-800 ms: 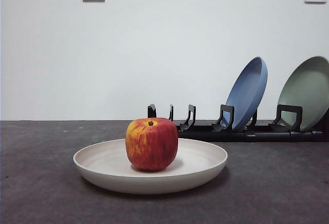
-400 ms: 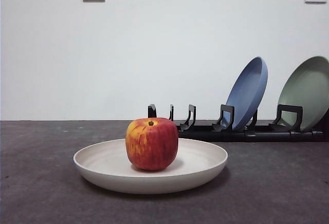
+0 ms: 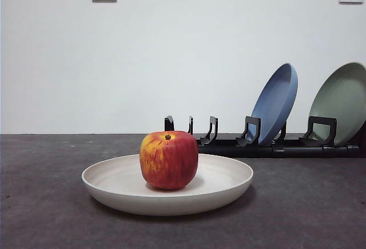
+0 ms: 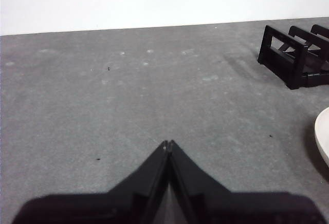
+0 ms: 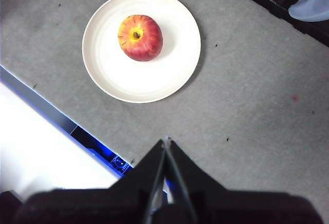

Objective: Take the yellow plate from the plate rack,put the plate on the table,take the apple from the table,put the apple in the plate

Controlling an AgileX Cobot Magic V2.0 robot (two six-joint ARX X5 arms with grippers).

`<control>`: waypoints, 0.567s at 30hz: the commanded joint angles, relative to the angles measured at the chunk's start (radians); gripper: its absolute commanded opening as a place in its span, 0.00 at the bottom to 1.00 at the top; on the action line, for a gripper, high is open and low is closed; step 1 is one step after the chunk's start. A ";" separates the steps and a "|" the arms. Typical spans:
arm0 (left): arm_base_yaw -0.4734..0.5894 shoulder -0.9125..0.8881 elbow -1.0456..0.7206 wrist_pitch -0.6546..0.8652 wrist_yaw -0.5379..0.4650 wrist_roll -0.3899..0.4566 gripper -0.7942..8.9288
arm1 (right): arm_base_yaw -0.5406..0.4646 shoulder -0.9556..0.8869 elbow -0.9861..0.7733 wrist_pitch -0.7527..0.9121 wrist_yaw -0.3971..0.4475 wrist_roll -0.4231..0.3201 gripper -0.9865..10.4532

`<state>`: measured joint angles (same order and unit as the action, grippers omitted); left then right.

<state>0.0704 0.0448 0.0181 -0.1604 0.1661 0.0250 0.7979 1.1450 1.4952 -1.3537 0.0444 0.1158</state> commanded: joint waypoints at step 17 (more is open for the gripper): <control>0.004 0.024 -0.010 0.003 -0.003 -0.005 0.08 | -0.711 -0.427 -0.151 0.635 -0.068 -0.302 0.09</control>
<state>0.0711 0.0685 0.0181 -0.1616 0.1661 0.0250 0.1211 0.7280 1.3804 -0.7246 -0.0177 -0.1261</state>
